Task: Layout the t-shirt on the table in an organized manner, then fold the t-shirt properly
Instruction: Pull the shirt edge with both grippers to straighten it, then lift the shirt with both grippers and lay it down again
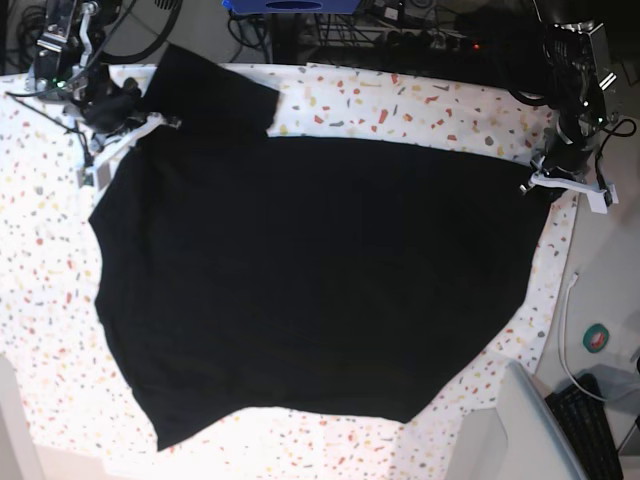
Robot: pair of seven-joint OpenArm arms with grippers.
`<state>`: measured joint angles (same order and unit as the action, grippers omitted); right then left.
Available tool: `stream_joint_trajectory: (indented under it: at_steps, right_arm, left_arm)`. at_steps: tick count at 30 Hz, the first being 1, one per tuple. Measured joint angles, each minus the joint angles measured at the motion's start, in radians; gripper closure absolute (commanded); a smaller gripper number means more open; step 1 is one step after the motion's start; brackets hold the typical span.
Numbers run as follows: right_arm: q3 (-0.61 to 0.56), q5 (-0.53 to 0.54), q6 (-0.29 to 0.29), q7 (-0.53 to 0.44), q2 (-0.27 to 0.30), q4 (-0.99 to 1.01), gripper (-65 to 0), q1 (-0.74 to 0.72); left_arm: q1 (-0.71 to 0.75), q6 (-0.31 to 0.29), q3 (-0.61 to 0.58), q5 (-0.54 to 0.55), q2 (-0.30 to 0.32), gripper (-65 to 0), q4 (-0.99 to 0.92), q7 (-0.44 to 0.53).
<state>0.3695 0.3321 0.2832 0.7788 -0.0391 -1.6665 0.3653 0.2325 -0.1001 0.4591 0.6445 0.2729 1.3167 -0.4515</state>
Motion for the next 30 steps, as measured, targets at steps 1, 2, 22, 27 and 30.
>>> stream_joint_trajectory:
  at_steps: [1, 2, 22, 27, 30]
  right_arm:
    - [0.003, 0.0, 0.0, 0.014, 0.007, -0.022, 0.0, -0.006]
    - [0.005, -0.003, 0.0, 0.041, 0.015, -0.036, 0.0, -0.017]
    - [0.003, -0.001, -0.003, 0.183, 0.4, 0.404, 0.0, -0.921]
    - [0.002, 0.004, -0.001, 0.188, 0.458, 0.409, 0.0, -1.144]
    - [0.002, 0.003, 0.0, 0.188, 0.494, 0.356, 0.0, -1.246]
  left_arm:
    - [0.01, 0.009, -0.022, -0.002, 0.004, 0.0, 0.025, -0.002]
    - [0.015, 0.012, -0.045, -0.006, 0.005, 0.0, 0.047, -0.005]
    - [-0.836, 0.116, -0.521, 0.007, -0.002, 0.0, -0.036, -0.247]
    - [-1.154, 0.129, -0.517, -0.006, -0.067, 0.0, -0.265, -0.256]
    - [-1.288, 0.122, -0.517, 0.01, -0.108, 0.0, -0.268, -0.238]
